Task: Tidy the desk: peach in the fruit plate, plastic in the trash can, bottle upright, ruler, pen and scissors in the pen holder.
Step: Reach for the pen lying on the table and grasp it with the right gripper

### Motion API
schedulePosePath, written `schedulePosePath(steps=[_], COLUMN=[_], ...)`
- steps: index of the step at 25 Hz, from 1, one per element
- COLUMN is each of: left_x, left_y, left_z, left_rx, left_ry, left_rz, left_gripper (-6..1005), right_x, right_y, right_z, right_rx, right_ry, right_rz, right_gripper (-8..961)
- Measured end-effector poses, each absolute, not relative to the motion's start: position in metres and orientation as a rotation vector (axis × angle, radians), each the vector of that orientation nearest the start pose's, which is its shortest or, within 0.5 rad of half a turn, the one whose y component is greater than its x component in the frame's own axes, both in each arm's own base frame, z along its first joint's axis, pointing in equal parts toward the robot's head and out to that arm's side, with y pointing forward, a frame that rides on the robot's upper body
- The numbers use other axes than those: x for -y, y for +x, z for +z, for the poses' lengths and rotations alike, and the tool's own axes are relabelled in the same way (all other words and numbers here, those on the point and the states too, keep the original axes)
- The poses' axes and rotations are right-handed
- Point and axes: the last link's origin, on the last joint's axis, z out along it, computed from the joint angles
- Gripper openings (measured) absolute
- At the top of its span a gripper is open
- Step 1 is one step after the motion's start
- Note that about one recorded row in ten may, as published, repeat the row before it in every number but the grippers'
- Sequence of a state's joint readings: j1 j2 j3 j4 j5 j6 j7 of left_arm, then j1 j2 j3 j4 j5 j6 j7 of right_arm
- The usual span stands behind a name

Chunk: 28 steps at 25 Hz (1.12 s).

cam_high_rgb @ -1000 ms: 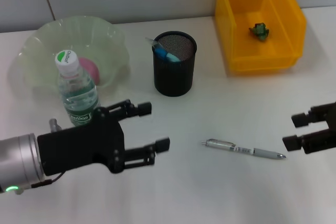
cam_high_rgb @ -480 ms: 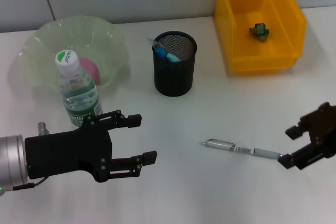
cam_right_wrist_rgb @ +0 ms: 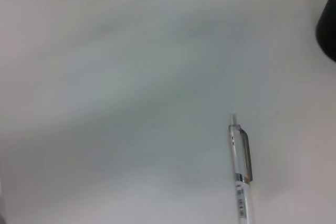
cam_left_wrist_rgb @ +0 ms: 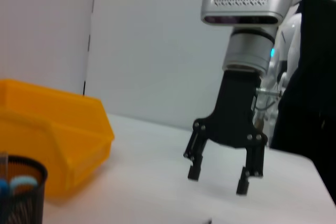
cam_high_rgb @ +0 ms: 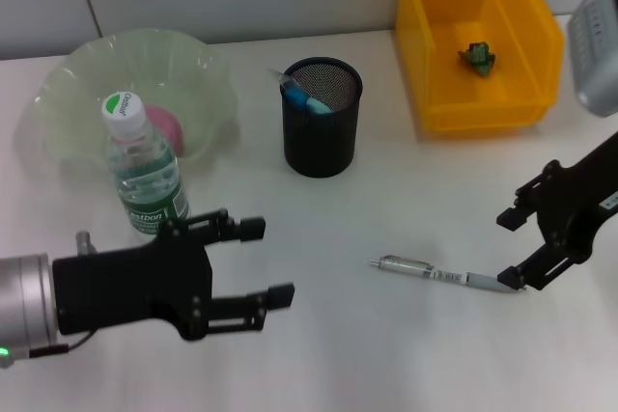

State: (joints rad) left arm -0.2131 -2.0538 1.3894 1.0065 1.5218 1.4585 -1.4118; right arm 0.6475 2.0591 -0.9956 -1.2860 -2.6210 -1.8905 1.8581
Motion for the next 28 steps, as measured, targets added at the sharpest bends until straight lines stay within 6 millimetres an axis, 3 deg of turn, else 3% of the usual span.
schedulePosePath(steps=[11,28], left_x=[-0.27,-0.267], left_y=[-0.238,-0.238], left_z=[-0.025,-0.026], left_rx=[0.416,0.414], left_ry=[-2.872,-2.886], left_rz=[-0.716,-0.728], left_gripper=[811,810], right_x=[-0.347,-0.351], right_y=[0.211,0.21], right_z=[0.018,-0.01], right_rx=[-0.338,-0.329], right_ry=[-3.0,-2.943], right_rz=[-0.67,-0.801], right_gripper=[766,763])
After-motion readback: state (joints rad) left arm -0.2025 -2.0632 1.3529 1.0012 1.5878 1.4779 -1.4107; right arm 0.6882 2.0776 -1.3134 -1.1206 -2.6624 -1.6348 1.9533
